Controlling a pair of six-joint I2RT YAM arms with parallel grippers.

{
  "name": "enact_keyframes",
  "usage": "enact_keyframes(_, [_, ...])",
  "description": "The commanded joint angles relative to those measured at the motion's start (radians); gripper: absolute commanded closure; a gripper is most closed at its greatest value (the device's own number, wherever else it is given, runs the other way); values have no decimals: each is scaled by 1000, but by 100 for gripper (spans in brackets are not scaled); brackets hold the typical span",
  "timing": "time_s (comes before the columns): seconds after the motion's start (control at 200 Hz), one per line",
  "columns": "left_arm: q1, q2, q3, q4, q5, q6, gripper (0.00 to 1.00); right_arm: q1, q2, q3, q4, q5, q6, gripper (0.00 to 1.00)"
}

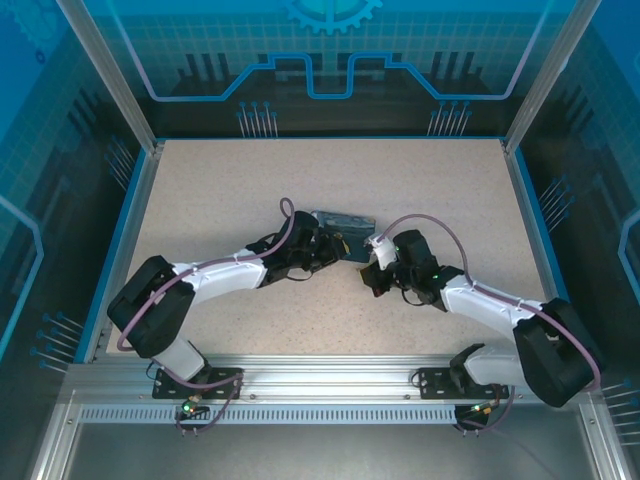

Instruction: Unlock a padlock with a key

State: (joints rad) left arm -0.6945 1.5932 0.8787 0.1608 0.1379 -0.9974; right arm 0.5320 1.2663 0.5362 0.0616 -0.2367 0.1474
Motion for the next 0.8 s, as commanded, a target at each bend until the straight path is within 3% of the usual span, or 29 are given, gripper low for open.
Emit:
enact_keyframes(0.0, [8,-46,17,17,27,-16,92,10,20,27,44,-17,-39,100])
enact_keyframes(0.795, [9,-50,-12,38,9,-17,94,-13,46,61,72,-6,-6,100])
